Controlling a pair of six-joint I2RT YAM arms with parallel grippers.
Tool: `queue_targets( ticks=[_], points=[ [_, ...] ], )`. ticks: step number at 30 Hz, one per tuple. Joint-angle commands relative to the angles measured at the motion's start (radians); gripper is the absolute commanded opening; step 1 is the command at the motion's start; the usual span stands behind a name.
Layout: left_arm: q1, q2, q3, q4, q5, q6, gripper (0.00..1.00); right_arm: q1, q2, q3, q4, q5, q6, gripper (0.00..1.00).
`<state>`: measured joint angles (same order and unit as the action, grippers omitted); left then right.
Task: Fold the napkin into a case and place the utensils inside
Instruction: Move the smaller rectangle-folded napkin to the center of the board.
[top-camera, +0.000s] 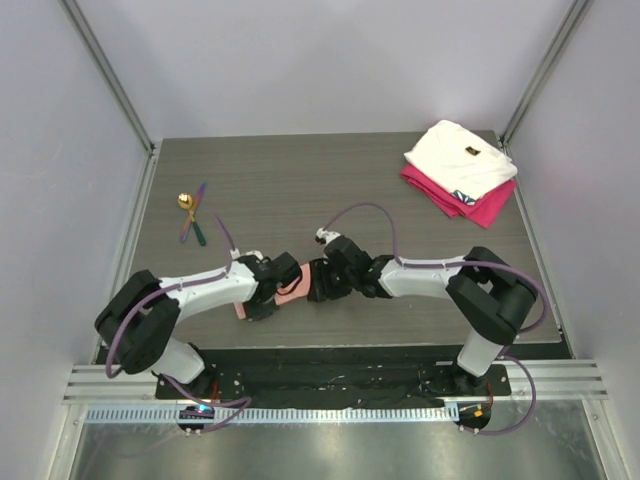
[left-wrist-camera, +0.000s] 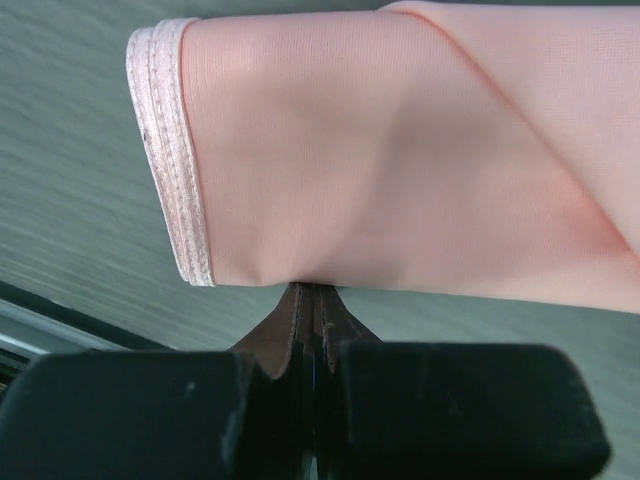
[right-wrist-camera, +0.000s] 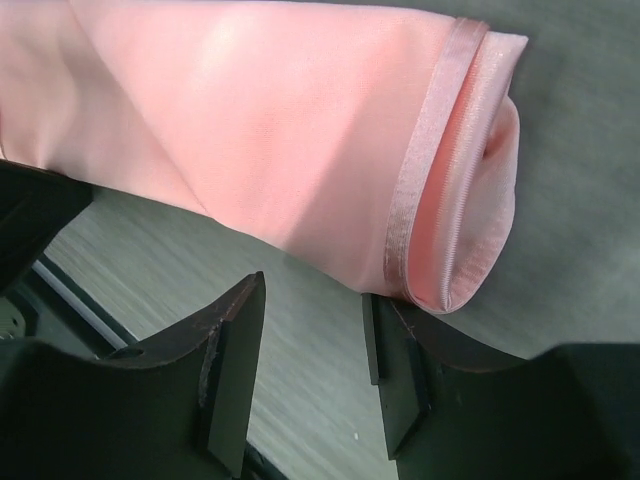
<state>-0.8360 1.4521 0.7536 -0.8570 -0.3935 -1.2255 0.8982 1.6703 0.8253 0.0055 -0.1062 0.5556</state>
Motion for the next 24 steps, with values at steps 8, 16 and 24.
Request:
queue_targets(
  ticks=[8,16,24],
  points=[
    [0.293,0.350,0.376,0.110,-0.113,0.360,0.00,-0.203,0.298,0.293,-0.042,-0.056,-0.077,0.52],
    [0.362,0.383,0.514,0.062,-0.049,0.448,0.13,-0.263,0.332,0.396,-0.096,-0.056,-0.131,0.53],
    [0.497,0.054,0.337,0.147,0.174,0.472,0.57,-0.258,0.103,0.196,-0.030,-0.064,-0.079,0.61]
  ],
)
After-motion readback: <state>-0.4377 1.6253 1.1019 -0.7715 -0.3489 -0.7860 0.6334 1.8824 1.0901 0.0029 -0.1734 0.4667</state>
